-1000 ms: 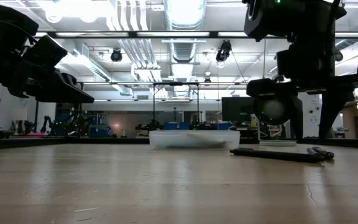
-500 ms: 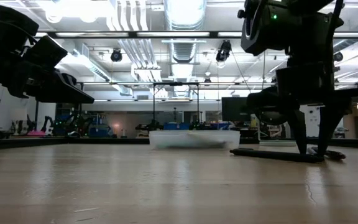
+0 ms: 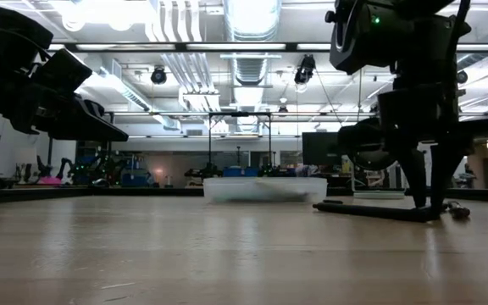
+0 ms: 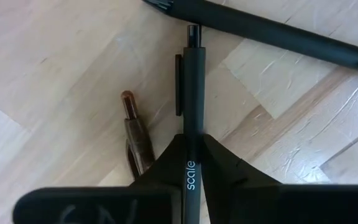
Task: Pick & place school supplies into a supply box
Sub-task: Put the black pen into the black box
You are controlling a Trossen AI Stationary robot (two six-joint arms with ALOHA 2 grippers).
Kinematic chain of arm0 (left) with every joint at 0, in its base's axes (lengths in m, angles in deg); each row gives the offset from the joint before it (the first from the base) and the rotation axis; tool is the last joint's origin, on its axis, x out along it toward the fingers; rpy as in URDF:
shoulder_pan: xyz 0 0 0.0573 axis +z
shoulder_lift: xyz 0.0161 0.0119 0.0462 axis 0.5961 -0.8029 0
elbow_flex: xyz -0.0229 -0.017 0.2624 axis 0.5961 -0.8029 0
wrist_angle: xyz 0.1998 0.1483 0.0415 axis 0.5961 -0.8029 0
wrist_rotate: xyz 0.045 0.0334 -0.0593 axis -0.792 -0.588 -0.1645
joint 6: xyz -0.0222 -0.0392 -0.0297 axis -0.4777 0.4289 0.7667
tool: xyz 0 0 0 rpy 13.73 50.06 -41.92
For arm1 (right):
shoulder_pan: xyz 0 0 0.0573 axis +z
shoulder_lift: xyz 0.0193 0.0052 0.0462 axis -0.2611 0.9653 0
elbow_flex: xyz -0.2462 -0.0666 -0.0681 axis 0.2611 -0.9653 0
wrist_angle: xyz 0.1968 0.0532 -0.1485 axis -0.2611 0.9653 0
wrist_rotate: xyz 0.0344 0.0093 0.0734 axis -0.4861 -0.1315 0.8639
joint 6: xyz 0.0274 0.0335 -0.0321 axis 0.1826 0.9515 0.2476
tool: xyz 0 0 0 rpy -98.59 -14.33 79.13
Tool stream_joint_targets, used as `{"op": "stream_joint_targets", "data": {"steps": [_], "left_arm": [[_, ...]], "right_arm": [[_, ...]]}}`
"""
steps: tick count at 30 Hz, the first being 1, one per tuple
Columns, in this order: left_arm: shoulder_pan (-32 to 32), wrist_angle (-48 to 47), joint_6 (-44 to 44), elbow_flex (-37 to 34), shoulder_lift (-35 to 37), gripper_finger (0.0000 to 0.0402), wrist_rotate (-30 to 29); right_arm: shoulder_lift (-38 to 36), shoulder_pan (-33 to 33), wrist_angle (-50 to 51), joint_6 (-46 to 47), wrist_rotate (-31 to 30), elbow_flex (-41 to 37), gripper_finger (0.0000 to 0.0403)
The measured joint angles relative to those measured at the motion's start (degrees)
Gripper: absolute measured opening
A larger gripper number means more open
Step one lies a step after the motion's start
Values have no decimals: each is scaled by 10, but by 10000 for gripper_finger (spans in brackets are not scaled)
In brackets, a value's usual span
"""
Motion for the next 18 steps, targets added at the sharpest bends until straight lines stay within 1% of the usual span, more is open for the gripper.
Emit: {"op": "stream_joint_targets", "data": {"steps": [5,7,10,14,18], "left_arm": [[0,0,0,0,0,52,0],[0,0,0,0,0,52,0],[0,0,0,0,0,52,0],[0,0,0,0,0,52,0],[0,0,0,0,0,52,0]], "right_arm": [[1,0,0,1,-4,10,18],[2,0,0,0,-18,16,18],[4,0,0,0,-54,27,17],[4,-2,2,5,-126,39,17],[4,0,4,5,-181,46,16]]}}
